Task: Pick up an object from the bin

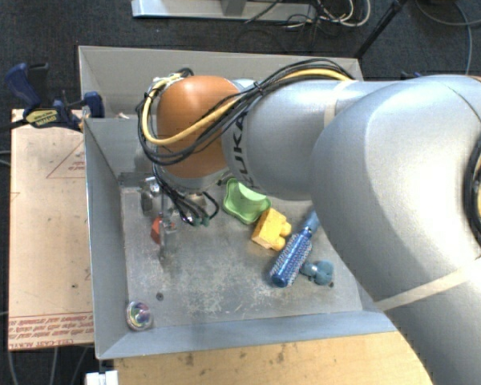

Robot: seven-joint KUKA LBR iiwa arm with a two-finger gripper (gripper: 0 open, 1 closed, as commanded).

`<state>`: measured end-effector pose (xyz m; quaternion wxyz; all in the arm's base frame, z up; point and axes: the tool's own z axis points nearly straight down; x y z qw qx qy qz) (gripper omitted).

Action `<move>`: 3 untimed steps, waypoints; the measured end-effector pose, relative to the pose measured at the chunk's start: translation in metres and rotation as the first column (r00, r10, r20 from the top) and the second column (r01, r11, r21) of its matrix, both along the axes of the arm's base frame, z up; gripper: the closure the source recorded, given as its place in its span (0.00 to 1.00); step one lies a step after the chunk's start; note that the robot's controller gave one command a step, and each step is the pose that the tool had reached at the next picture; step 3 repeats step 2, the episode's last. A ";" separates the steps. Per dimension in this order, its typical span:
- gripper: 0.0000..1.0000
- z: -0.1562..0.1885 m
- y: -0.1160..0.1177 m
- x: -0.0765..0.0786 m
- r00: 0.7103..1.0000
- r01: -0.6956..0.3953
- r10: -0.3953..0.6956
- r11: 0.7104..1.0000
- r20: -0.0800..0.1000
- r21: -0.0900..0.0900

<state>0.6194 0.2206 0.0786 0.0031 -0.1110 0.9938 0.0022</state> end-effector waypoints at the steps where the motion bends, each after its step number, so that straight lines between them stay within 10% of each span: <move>1: 1.00 0.000 -0.003 0.000 1.000 0.006 -0.006 1.000 -0.003 -0.002; 2: 1.00 0.192 -0.048 0.000 0.998 -0.068 0.068 0.998 0.007 -0.003; 3: 1.00 0.192 -0.048 0.000 0.998 -0.068 0.068 0.998 0.007 -0.003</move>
Offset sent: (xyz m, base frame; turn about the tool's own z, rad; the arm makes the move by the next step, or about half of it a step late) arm 0.0000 0.0000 0.0000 0.0000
